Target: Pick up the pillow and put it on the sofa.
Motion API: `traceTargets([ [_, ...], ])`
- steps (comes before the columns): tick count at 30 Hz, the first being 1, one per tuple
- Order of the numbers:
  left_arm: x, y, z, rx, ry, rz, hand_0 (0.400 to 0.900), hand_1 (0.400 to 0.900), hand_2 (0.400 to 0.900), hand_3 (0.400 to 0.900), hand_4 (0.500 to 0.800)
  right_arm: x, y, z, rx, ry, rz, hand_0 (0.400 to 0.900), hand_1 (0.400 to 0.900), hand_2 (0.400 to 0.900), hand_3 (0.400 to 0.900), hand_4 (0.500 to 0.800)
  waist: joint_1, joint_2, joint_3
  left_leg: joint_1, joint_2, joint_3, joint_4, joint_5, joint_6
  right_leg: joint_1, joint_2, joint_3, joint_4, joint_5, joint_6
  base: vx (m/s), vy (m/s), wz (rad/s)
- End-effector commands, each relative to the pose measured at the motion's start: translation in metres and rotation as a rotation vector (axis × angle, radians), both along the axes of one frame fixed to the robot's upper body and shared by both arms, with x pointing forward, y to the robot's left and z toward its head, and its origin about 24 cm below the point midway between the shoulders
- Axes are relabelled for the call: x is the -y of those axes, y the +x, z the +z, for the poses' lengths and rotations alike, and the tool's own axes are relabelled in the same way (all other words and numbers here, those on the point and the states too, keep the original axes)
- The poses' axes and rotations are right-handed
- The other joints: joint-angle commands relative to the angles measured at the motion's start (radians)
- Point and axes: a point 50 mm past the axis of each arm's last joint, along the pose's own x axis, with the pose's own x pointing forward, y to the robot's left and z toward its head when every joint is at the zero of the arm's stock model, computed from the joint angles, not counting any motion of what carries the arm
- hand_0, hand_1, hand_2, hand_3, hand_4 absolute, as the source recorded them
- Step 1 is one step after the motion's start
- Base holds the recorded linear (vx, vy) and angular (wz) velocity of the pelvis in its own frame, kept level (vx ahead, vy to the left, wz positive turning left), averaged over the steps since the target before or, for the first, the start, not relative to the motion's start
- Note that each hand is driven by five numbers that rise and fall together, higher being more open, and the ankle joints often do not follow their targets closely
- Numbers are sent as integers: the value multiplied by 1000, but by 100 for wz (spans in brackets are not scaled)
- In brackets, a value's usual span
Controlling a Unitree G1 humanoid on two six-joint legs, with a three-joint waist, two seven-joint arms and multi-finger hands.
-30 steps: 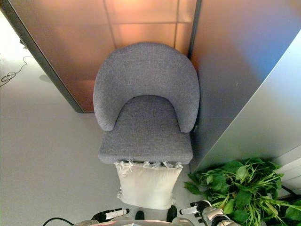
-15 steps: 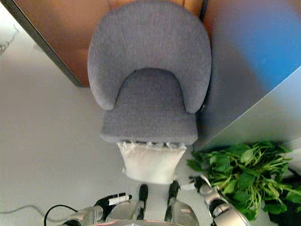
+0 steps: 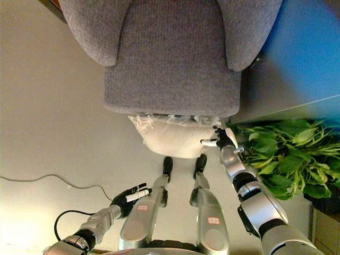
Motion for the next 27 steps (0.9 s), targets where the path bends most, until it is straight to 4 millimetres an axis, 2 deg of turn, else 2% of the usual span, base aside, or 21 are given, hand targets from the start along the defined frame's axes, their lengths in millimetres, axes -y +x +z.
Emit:
traceTargets([
  [1,-1,-10,-2,19,-39,-6,900,900,900,900,800,5,17,39,153,-57,3,900,900,900,900,800,30,11,13,-108,-34,39,-52,67,25,-117,-14,33,173,-95,73,-7,31,3],
  [6,14,-5,2,105,-105,-21,900,900,900,900,800,13,33,81,275,-109,-38,900,900,900,900,800,31,34,13,-231,-34,41,-40,85,18,-242,-20,40,181,-70,79,-20,52,1],
  [8,17,-6,3,122,-130,-20,900,900,900,900,800,16,37,92,301,-119,-54,900,900,900,900,800,34,41,13,-262,-37,38,-32,87,15,-270,-24,42,190,-71,81,-17,40,3],
  [13,35,-3,5,159,-180,-38,900,900,900,900,800,24,50,133,378,-167,-71,900,900,900,900,800,52,79,13,-376,-38,30,-11,103,5,-381,-37,43,207,-59,88,-20,55,7],
  [18,44,-3,8,192,-206,-46,900,900,900,900,800,19,56,153,402,-181,-70,900,900,900,900,800,70,101,13,-432,-33,25,-15,110,1,-439,-43,45,223,-69,90,2,52,2],
  [19,46,-1,9,199,-208,-48,900,900,900,900,800,17,57,156,404,-178,-69,865,865,865,865,779,74,102,13,-441,-33,24,-14,109,1,-448,-44,44,228,-72,90,12,39,2],
  [20,47,-1,9,208,-213,-47,900,900,900,900,800,15,58,158,409,-181,-69,678,678,678,678,667,76,104,13,-450,-32,23,-14,110,0,-457,-44,44,231,-73,90,14,41,0],
  [21,49,-1,10,216,-216,-47,900,900,900,900,800,13,59,161,417,-178,-67,400,400,400,400,500,79,104,13,-457,-32,21,-15,111,1,-464,-45,43,232,-74,90,14,41,-1],
  [27,52,-1,12,238,-227,-48,900,900,900,900,800,11,60,168,428,-175,-56,400,400,400,400,500,86,106,13,-465,-36,19,-23,115,-2,-468,-46,40,229,-77,93,17,53,-5],
])
